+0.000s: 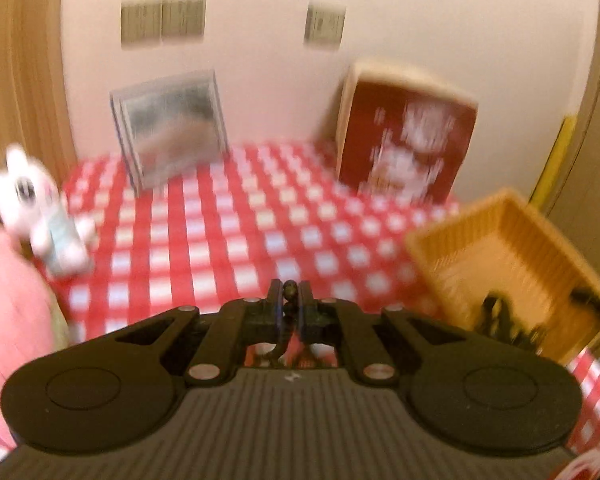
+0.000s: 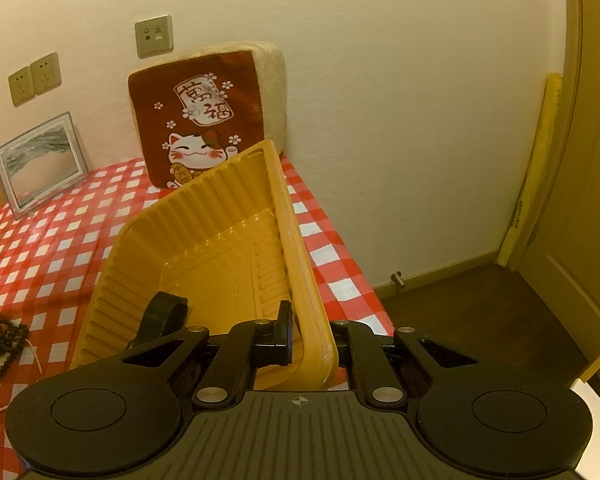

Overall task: Organize jewelry
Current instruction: 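Lift the dark bead necklace into the orange tray and open the left gripper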

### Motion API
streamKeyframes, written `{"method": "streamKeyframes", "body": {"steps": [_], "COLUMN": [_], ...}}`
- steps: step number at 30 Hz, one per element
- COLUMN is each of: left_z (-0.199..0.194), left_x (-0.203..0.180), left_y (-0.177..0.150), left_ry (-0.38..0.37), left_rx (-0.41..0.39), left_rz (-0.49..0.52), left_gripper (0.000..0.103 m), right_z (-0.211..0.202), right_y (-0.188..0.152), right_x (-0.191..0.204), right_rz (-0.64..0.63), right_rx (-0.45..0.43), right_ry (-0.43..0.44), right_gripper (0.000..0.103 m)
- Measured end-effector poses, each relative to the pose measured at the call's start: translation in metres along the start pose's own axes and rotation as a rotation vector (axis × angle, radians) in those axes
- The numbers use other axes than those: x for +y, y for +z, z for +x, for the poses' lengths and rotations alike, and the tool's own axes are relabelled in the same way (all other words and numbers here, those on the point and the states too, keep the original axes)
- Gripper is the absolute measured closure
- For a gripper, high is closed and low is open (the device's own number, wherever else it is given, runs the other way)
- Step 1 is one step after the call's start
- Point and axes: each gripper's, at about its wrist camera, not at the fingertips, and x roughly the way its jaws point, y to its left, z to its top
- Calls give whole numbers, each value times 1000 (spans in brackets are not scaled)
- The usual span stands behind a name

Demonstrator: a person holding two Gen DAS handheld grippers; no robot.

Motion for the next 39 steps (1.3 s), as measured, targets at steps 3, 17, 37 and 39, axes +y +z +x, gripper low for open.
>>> {"method": "streamKeyframes", "body": {"steps": [3, 17, 37, 39], "left_z": [-25, -127, -156, -152], "left_x": [-3, -15, -88, -98], "left_y": [28, 121, 192, 197], "left_ry": [-18, -104, -366, -403], "left_rx": [-71, -283, -377, -382], "left_rz": [24, 54, 158, 168], "left_gripper": [97, 97, 97, 97], "right_z": [0, -4, -6, -6], "right_y": [0, 0, 2, 2], "right_x": [0, -2, -3, -3], "right_rz": [1, 9, 16, 18], "right_rx": [-3, -18, -29, -30], "right_ry": [2, 24, 50, 53], "right_gripper": [95, 95, 95, 95]}}
